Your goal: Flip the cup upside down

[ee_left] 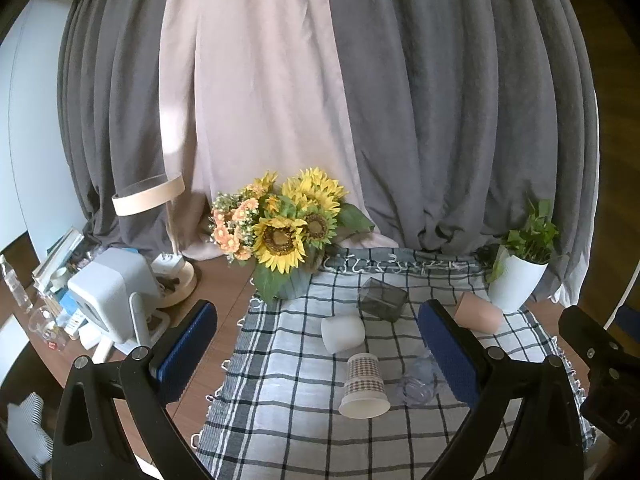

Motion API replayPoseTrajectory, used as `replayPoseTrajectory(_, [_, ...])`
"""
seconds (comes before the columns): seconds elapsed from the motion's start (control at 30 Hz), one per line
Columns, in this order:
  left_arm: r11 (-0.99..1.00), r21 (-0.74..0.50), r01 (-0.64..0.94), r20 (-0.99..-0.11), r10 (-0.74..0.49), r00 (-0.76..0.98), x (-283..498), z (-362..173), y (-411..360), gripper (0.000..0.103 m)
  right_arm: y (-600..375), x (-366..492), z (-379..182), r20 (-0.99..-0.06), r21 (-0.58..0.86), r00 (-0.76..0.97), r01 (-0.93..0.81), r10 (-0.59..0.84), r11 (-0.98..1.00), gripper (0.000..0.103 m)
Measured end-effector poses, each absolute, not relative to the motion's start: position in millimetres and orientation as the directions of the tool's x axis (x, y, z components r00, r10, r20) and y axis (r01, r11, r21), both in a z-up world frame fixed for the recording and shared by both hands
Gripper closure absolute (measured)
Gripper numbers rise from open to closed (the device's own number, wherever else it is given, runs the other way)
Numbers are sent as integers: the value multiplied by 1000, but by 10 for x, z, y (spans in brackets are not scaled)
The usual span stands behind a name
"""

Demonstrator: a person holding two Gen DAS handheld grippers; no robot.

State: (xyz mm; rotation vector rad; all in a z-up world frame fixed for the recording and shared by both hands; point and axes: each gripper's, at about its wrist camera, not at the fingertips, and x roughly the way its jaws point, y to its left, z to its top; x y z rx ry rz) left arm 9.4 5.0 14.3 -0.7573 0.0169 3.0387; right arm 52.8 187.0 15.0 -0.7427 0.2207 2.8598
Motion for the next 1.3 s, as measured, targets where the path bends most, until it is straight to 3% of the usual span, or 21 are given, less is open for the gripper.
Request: replayPoseTrajectory(1.3, [-1000, 5, -19, -504, 14, -864, -71, 72, 62, 0, 1888, 389, 101, -510, 101, -852, -198, 120, -975, 2])
